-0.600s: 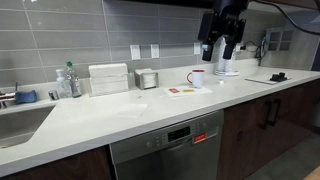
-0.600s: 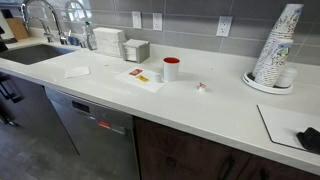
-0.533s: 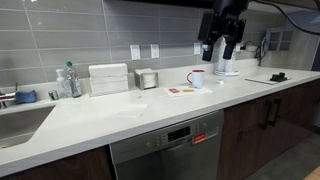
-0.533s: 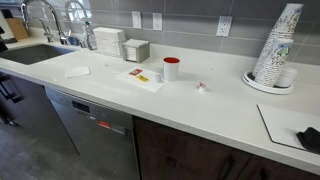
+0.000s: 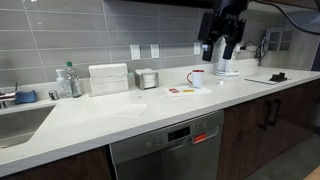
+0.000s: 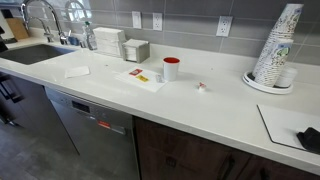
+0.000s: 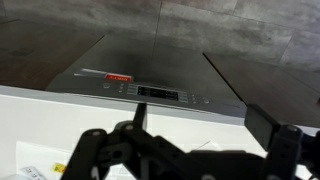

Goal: Move one napkin from the left to the right

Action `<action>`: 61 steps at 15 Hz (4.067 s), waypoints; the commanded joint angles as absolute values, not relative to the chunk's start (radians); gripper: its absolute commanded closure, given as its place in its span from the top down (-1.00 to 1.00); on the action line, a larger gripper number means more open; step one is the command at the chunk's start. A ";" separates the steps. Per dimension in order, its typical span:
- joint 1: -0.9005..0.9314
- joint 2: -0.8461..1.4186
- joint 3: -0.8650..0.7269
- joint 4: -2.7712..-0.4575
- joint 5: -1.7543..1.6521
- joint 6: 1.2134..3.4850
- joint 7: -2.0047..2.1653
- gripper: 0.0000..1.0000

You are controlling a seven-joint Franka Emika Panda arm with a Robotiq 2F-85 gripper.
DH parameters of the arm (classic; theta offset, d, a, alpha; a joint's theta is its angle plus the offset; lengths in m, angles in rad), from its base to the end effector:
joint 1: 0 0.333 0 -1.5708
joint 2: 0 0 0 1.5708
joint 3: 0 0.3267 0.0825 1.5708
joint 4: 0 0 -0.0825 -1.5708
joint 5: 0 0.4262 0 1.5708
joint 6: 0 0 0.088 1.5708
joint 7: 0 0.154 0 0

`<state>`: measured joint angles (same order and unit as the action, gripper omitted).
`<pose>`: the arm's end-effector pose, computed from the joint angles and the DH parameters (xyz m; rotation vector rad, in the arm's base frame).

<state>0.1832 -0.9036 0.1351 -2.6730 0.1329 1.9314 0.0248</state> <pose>0.3214 0.1172 0.4561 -3.0699 -0.3292 -0.2383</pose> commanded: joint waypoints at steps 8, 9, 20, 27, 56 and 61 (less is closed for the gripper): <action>0.182 -0.619 0.247 -2.487 0.084 2.065 0.031 1.00; 0.172 -0.571 0.261 -2.462 0.063 2.100 0.033 1.00; 0.160 -0.092 0.248 -2.301 -0.041 2.445 0.037 1.00; 0.176 -0.084 0.234 -2.292 -0.028 2.438 0.028 1.00; 0.242 0.432 0.148 -1.883 -0.094 2.439 0.149 1.00; 0.239 0.468 0.145 -1.848 -0.089 2.443 0.132 0.89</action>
<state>0.2238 0.4329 0.1641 -1.8829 -0.0747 2.4415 0.1472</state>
